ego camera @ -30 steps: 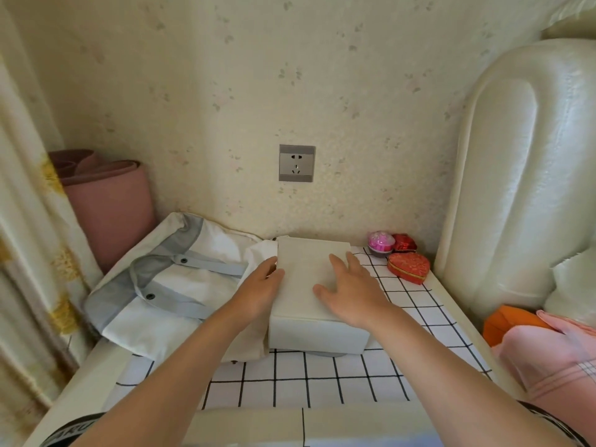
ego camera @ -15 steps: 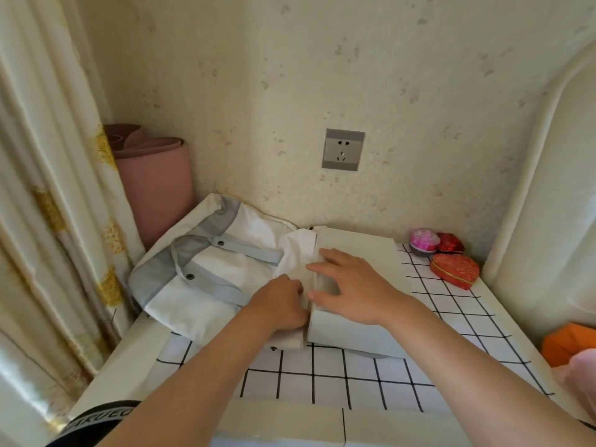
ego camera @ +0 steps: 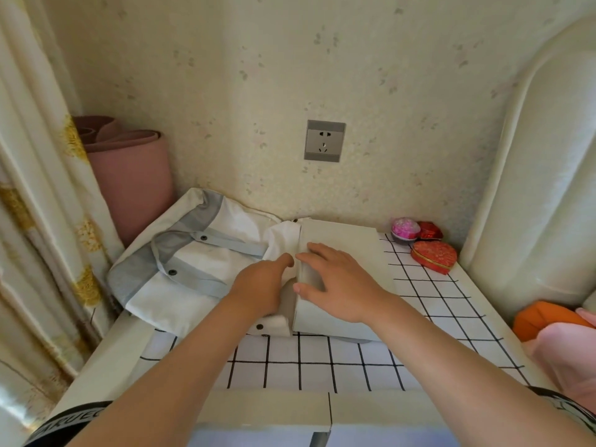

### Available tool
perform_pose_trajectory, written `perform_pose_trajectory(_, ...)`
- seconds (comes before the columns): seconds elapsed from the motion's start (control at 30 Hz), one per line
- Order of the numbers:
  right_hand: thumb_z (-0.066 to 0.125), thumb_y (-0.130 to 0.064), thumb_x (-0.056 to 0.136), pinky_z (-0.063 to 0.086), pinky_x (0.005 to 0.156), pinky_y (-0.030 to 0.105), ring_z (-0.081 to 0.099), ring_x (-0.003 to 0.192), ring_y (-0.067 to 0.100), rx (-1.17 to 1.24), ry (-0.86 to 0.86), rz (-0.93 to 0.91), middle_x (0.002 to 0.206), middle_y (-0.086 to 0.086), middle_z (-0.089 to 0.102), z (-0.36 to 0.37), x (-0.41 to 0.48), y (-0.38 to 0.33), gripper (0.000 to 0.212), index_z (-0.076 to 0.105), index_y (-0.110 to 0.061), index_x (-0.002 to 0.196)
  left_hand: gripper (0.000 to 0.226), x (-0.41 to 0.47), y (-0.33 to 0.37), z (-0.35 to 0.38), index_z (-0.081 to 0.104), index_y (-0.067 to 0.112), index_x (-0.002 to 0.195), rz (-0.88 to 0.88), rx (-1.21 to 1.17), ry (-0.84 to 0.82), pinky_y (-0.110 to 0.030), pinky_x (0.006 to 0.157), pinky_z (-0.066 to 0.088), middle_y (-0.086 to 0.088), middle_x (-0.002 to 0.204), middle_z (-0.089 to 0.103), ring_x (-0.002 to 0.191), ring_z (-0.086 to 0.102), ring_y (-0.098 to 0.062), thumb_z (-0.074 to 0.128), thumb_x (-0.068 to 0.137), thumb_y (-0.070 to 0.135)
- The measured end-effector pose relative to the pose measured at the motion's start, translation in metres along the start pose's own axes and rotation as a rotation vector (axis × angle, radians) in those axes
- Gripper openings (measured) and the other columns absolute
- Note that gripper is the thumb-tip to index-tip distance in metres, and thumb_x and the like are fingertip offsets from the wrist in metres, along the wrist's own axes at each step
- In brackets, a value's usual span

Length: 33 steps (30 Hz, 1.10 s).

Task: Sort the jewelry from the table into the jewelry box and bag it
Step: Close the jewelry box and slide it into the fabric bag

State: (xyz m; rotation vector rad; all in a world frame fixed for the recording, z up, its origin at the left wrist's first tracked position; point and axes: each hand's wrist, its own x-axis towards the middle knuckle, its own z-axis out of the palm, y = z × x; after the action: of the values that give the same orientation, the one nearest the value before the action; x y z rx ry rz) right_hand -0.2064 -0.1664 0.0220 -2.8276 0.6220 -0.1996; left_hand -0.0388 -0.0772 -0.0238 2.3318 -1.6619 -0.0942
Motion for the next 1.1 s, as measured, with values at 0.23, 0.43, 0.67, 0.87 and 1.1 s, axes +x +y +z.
perform_pose_trajectory(0.23,0.033,-0.050,0.099,0.045,0.101,0.042,0.051,0.130,0.026,-0.218,0.240,-0.090,0.143,0.008,0.051,0.023,-0.015,-0.003,0.055,0.052,-0.017,0.139,0.039,0.002,-0.008,-0.019,0.068,0.021,0.085,-0.138,-0.169,0.068,-0.019,0.064,0.037,0.001,0.088,0.054,0.084,0.059,-0.019,0.046,0.082,-0.011)
perform_pose_trajectory(0.43,0.052,-0.062,0.082,0.046,0.086,0.041,0.053,0.117,0.026,-0.332,0.251,-0.113,0.132,0.003,0.051,0.026,-0.031,0.005,0.073,0.046,-0.016,0.138,0.019,-0.001,0.008,-0.031,0.065,0.020,0.093,-0.306,-0.373,0.272,-0.022,0.072,0.040,0.005,0.100,0.058,0.088,0.055,-0.010,0.075,0.080,0.029)
perform_pose_trajectory(0.67,0.085,-0.056,0.051,0.044,0.088,0.046,0.047,0.119,0.031,-0.512,0.145,-0.036,0.135,0.011,0.044,0.032,-0.038,0.010,0.116,0.028,-0.028,0.149,0.033,-0.016,0.018,-0.037,0.052,0.021,0.103,-0.257,-0.369,0.110,-0.021,0.075,0.039,-0.005,0.121,0.050,0.099,0.051,-0.016,0.051,0.083,-0.006)
perform_pose_trajectory(0.87,0.086,-0.048,0.050,0.047,0.088,0.051,0.050,0.119,0.037,-0.570,0.172,-0.001,0.132,0.015,0.048,0.043,-0.038,0.003,0.108,0.038,-0.017,0.141,0.058,-0.027,0.021,-0.046,0.049,0.016,0.142,-0.142,-0.393,-0.011,-0.013,0.099,0.029,0.000,0.146,0.046,0.136,0.041,-0.016,0.044,0.089,-0.008)
perform_pose_trajectory(1.1,0.085,-0.041,0.050,0.050,0.093,0.054,0.053,0.124,0.041,-0.469,0.295,0.076,0.139,0.020,0.051,0.037,-0.025,-0.006,0.108,0.040,-0.009,0.143,0.083,-0.040,0.019,-0.046,0.031,0.028,0.151,-0.064,-0.419,-0.231,-0.019,0.106,0.032,0.019,0.141,0.039,0.134,0.039,-0.006,0.056,0.081,-0.008)
